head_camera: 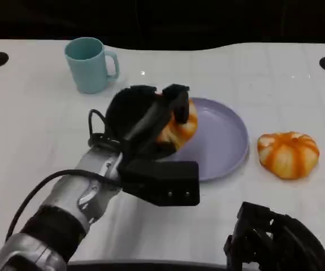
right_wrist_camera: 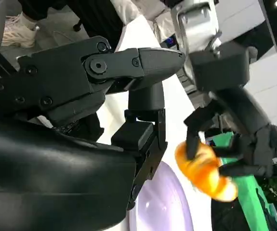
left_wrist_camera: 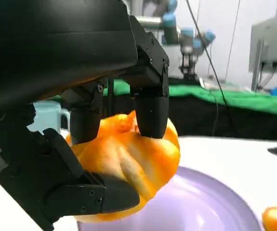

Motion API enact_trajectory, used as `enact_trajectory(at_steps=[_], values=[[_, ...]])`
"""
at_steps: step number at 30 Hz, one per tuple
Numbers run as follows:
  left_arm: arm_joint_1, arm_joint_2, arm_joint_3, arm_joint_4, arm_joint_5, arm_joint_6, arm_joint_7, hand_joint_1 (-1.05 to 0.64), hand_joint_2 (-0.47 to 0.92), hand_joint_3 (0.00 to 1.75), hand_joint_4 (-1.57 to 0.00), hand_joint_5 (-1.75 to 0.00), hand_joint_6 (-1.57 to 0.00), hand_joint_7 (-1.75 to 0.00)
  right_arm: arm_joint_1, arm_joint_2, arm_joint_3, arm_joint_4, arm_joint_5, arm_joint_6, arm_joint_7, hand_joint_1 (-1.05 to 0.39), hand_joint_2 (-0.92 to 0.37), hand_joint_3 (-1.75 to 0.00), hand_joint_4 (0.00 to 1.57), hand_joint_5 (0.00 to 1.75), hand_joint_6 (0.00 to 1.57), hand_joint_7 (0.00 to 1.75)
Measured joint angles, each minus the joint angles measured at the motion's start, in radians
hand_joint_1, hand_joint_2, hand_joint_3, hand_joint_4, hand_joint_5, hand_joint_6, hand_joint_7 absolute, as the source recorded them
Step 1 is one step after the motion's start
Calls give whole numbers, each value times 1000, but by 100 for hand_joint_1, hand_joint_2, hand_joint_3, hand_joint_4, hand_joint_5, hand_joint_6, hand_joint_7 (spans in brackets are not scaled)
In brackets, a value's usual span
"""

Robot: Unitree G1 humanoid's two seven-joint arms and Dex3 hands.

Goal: Grasp the bread from the table and place it into the plate.

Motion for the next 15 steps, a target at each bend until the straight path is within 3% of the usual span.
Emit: enact_trajectory(at_steps=[3,6,8,9,12,15], values=[[-39,-27,0,84,-32,-19,-28,-23,74,47,-77,-155,-83,-77,1,1,2,0,-6,0,-3,-68,-92,-28,84,161,75,138],[-67,-48,0,146,-59,-37,-62,-27,89,19,-65,-130,-76,-22,1,2,3,0,-6,2,-8,-69,-92,-28,84,161,75,137],[-77,-53,0,163,-69,-42,-79,-29,91,14,-57,-123,-67,-10,1,2,3,0,-6,3,-8,-69,-92,-28,84,161,76,137],[-82,-54,-2,170,-70,-47,-87,-34,92,12,-45,-93,-56,-4,1,2,3,0,-6,4,-8,-69,-92,-27,84,161,76,137],[-101,-55,-12,185,-71,-59,-108,-48,92,12,-27,-45,-32,-1,1,2,4,0,-5,7,-9,-68,-92,-28,83,161,75,137],[-107,-55,-17,185,-71,-58,-135,-58,92,14,-14,-31,-20,0,1,2,3,0,-5,7,-7,-68,-92,-28,83,160,75,137]])
